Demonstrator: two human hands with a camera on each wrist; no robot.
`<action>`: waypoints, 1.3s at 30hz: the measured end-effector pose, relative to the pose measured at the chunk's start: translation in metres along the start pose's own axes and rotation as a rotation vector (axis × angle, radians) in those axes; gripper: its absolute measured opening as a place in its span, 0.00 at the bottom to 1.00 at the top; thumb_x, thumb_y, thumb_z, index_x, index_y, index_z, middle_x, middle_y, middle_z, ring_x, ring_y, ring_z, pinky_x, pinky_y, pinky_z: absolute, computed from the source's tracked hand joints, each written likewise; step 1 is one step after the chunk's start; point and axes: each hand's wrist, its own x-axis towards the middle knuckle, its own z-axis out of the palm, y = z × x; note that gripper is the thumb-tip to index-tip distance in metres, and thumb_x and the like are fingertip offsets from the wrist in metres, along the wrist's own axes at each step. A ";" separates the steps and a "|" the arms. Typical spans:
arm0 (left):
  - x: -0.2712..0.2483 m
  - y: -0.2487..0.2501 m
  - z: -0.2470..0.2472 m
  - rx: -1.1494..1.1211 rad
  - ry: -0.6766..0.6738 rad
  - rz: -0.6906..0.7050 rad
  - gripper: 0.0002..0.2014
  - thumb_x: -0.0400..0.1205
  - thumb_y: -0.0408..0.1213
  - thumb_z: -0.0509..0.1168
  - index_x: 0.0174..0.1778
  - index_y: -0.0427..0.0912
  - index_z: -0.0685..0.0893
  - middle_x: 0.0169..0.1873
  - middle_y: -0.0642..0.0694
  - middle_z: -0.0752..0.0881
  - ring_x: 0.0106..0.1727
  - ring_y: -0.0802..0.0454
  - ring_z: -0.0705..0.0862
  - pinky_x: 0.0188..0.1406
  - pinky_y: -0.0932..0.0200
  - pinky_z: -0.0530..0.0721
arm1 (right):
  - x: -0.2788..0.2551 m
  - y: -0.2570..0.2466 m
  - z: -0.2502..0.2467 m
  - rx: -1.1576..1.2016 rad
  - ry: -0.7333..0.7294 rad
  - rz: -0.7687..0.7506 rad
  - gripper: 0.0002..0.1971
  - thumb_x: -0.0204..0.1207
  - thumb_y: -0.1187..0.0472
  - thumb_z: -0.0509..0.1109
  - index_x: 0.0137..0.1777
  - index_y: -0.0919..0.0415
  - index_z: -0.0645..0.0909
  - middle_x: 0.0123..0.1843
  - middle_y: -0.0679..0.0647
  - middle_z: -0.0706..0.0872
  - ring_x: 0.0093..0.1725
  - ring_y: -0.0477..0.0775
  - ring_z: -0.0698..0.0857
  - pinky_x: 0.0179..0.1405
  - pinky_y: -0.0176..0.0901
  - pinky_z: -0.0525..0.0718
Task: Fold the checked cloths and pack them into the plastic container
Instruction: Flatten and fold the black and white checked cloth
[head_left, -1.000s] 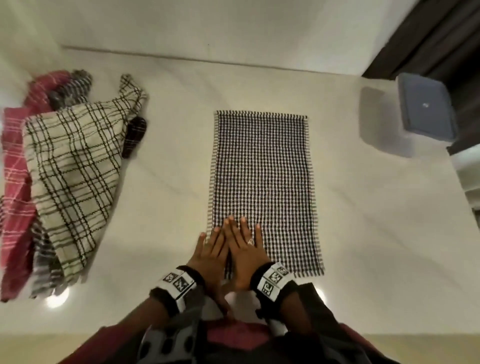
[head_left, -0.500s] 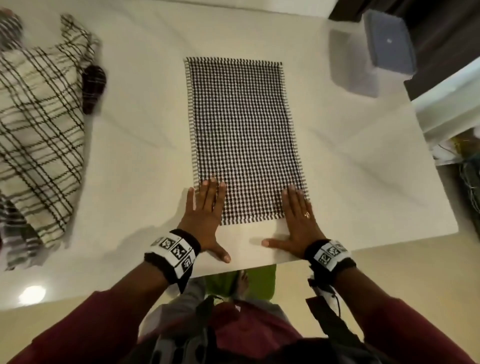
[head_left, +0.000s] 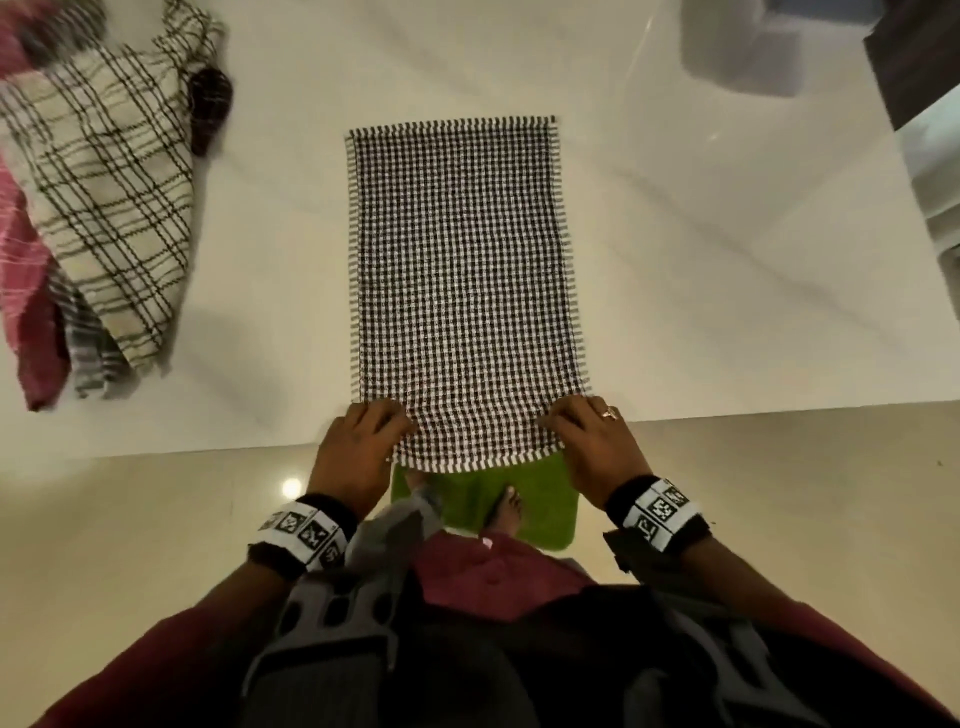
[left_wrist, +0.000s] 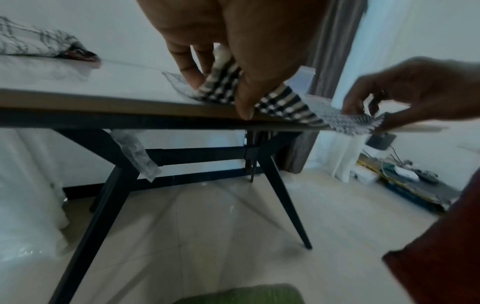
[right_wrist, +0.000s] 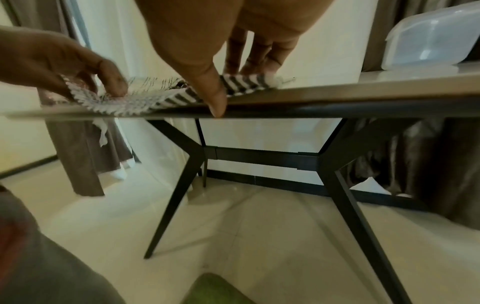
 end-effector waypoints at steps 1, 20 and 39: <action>-0.002 0.002 -0.003 -0.054 0.022 -0.030 0.15 0.73 0.30 0.58 0.49 0.45 0.86 0.50 0.43 0.87 0.45 0.37 0.84 0.41 0.47 0.79 | -0.001 -0.001 -0.005 0.038 0.036 -0.015 0.13 0.67 0.68 0.71 0.51 0.58 0.86 0.50 0.56 0.86 0.48 0.62 0.83 0.44 0.54 0.83; 0.204 -0.102 -0.111 -0.932 0.346 -0.545 0.19 0.68 0.62 0.71 0.27 0.48 0.82 0.33 0.33 0.84 0.38 0.46 0.81 0.47 0.32 0.83 | 0.247 0.047 -0.117 0.754 0.516 0.527 0.08 0.70 0.69 0.78 0.47 0.61 0.86 0.43 0.55 0.88 0.35 0.33 0.86 0.39 0.24 0.83; 0.322 -0.157 -0.098 -0.579 0.219 -0.667 0.12 0.82 0.46 0.65 0.43 0.40 0.84 0.42 0.41 0.85 0.52 0.37 0.84 0.47 0.53 0.75 | 0.385 0.106 -0.098 0.569 0.344 0.679 0.09 0.67 0.65 0.81 0.45 0.63 0.87 0.41 0.55 0.88 0.36 0.40 0.83 0.46 0.35 0.86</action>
